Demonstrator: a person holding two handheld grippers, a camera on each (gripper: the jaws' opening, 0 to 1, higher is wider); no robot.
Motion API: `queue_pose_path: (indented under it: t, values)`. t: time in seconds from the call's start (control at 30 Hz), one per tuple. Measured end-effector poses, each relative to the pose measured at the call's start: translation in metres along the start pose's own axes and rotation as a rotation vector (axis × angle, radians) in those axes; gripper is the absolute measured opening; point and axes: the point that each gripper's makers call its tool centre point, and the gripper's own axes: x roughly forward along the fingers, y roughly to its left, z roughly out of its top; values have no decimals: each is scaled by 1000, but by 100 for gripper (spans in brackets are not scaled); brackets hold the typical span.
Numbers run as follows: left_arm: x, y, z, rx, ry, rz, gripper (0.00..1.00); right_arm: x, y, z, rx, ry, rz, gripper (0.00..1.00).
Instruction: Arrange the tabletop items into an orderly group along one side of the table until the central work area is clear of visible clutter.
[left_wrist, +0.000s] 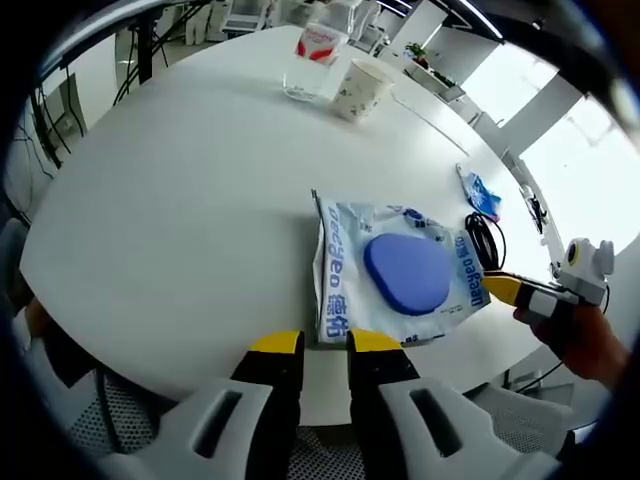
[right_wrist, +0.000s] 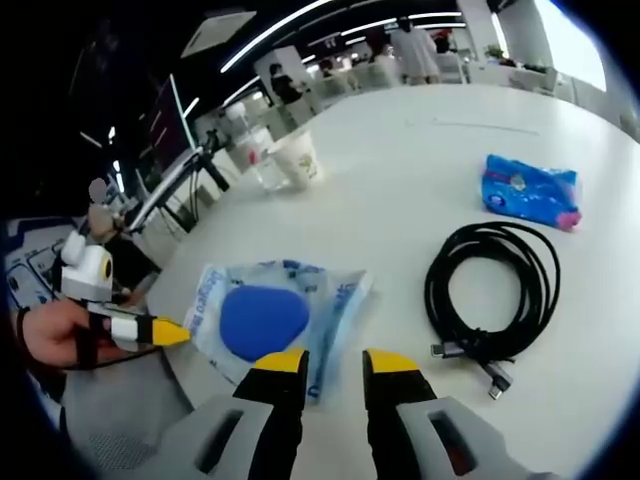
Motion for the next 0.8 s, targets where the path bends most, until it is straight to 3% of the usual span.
queue_pose_path:
  t: [0.3, 0.4, 0.5, 0.8]
  values:
    - [2, -2, -2, 16, 13, -7, 11, 6, -1, 2, 12, 10, -9, 16]
    - [3, -2, -3, 22, 18, -8, 10, 6, -6, 4, 2, 0, -35, 8]
    - [3, -3, -3, 21, 25, -12, 10, 7, -5, 5, 38, -9, -25, 9]
    - [7, -3, -1, 16, 30, -19, 7, 11, -3, 4, 7, 15, -18, 4]
